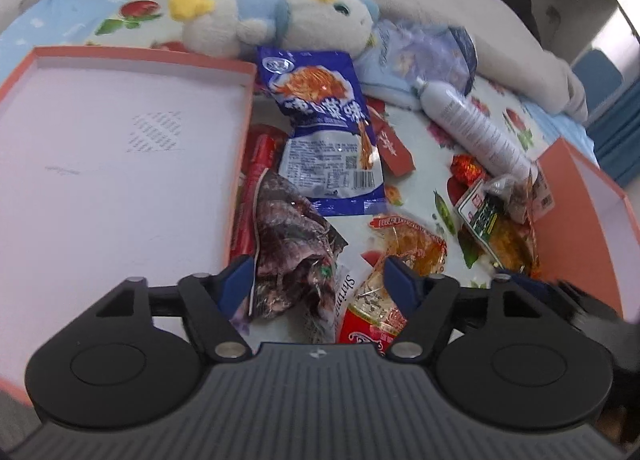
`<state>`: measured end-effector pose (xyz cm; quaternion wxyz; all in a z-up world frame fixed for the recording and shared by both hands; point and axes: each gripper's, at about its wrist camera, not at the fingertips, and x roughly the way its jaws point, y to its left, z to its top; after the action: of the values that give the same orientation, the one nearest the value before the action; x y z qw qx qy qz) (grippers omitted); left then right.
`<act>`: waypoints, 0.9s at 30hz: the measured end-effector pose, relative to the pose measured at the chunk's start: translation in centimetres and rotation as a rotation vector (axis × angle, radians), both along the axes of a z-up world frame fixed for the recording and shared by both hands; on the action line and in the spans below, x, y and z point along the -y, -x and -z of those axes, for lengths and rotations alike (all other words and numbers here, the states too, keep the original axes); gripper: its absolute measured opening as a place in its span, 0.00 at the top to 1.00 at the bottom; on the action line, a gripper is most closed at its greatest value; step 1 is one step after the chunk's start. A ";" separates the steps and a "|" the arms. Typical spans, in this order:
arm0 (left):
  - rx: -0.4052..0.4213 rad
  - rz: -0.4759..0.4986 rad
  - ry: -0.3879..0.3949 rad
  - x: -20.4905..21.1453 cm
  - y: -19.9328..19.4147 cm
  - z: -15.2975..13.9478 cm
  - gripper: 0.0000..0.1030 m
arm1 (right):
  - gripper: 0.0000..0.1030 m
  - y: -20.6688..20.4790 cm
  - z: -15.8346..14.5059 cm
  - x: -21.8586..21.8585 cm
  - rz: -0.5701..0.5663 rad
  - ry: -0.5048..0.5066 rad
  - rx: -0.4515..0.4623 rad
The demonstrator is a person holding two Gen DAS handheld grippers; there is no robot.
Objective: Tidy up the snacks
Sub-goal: 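Close the left tool on the silver shrimp-chip bag while the right tool grasps the clear pastry bag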
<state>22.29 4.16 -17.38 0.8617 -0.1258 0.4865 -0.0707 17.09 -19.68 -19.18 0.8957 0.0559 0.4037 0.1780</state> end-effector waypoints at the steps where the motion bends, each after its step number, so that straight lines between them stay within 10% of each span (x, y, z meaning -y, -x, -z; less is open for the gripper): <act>1: -0.013 0.014 -0.010 0.2 -0.5 0.4 0.29 | 0.07 -0.8 0.6 -0.2 -0.013 -0.001 -0.004; 17: -0.226 0.013 -0.004 0.0 -3.7 4.7 0.46 | 0.05 -4.6 3.1 -3.2 -0.203 0.136 -0.044; 27: -0.173 -0.024 -0.003 0.5 -3.5 4.5 0.53 | 0.32 -4.7 2.7 -2.9 -0.178 0.148 -0.039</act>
<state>25.77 3.67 -21.89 0.8174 -0.1358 0.5577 -0.0486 21.80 -16.78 -21.89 0.8699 -0.0430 0.4366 0.2253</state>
